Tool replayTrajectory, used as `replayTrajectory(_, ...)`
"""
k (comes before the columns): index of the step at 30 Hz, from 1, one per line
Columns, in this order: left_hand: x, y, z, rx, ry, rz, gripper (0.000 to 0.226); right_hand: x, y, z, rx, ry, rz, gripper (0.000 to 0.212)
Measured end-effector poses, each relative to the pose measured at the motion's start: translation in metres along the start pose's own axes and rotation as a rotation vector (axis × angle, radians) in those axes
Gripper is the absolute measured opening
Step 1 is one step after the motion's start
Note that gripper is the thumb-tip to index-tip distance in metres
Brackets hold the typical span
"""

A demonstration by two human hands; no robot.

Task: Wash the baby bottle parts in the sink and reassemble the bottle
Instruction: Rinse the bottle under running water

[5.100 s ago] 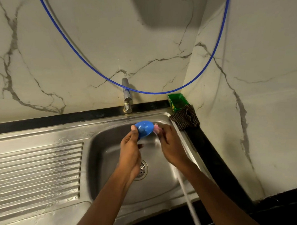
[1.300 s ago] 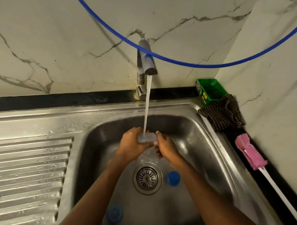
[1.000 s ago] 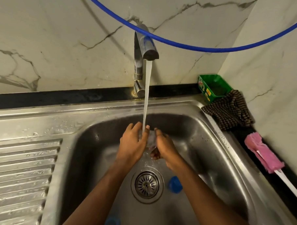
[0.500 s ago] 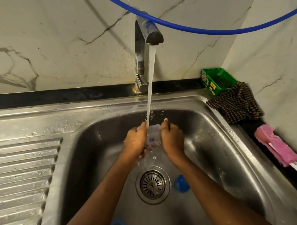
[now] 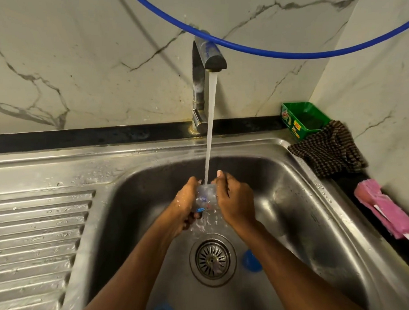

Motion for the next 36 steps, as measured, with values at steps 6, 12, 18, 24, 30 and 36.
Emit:
replayTrajectory(6, 0.000, 0.000, -0.013, -0.513, 0.244, 0.389, 0.045, 0.015, 0.000, 0.008, 0.195, -0.001, -0.040, 0.033)
replayTrajectory(12, -0.001, -0.014, -0.011, -0.573, 0.516, 0.675, 0.043, 0.010, 0.010, 0.006, 0.617, 0.163, 0.660, 0.047)
replayTrajectory(18, -0.003, -0.006, -0.008, -0.533, 0.139, 0.480, 0.045, 0.028, 0.011, -0.002, 0.169, -0.037, 0.012, 0.032)
replayTrajectory(24, 0.001, -0.009, -0.012, -0.470, 0.340, 0.897, 0.036, 0.024, 0.015, -0.003, 0.343, 0.141, 0.342, 0.046)
replayTrajectory(30, -0.002, -0.013, -0.018, 0.108, -0.080, 0.114, 0.064, 0.032, 0.000, 0.003, 0.085, 0.004, -0.407, 0.028)
replayTrajectory(36, -0.003, -0.005, -0.016, -0.410, 0.419, 0.721, 0.044, 0.020, 0.011, 0.004, 0.435, 0.190, 0.420, 0.038)
Point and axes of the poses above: each hand's wrist, its own y-axis towards the middle knuckle, its own z-axis out of the palm, x = y × z, the point moved 3 cm from there along y, towards the middle knuckle, and after that the axes turned 2 degrees about -z, right-handed, at the moved point
